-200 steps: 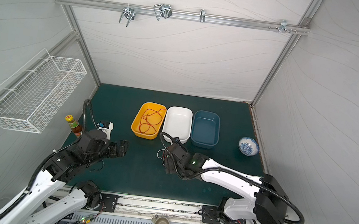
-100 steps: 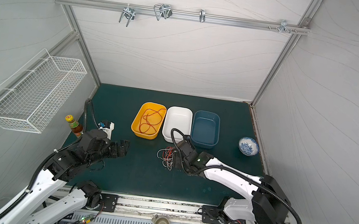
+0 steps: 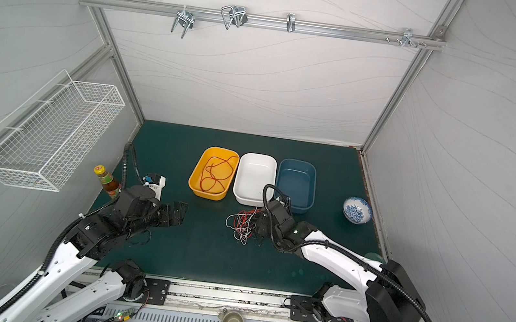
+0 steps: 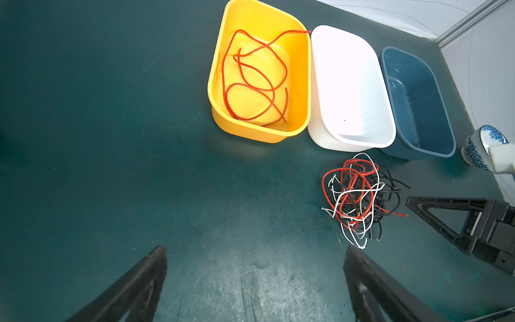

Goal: Untangle the cables
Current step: 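Move the right gripper over the wire pile while the left gripper rests, then lower the right gripper into the pile to grasp a black wire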

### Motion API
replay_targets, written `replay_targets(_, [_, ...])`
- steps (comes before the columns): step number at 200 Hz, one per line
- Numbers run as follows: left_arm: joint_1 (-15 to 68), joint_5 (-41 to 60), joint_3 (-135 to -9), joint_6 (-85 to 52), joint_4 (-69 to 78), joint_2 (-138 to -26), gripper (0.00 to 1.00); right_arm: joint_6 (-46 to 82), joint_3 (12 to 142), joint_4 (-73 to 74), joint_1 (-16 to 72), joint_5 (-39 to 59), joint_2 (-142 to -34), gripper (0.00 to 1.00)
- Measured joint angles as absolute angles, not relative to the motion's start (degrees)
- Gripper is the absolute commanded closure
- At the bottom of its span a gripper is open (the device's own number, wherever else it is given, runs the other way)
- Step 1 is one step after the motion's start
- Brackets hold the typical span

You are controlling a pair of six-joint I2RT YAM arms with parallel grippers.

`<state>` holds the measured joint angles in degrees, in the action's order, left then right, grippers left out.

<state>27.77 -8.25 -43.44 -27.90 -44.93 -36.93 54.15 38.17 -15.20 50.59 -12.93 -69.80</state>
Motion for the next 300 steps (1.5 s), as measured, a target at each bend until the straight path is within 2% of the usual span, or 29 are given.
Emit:
replay_targets(91, [27.77,-7.88,-43.44,-27.88,-44.69,-37.23,0.0,52.36,38.19,-11.35,49.34,-12.93,-74.19,0.41])
replay_targets(150, [27.77,-7.86,-43.44,-27.88,-44.58,-37.23,0.0,60.99,37.08,-6.61,48.75,-12.49,-73.67,0.41])
replay_targets(267, [27.75,-7.66,-43.42,-27.86,-44.56,-37.23,0.0,77.17,36.69,-4.29,45.89,-7.92,-75.96,0.51])
replay_targets(300, [27.75,-7.66,-43.42,-27.86,-44.56,-37.23,0.0,78.39,36.69,-2.7,45.3,-7.14,-77.49,0.58])
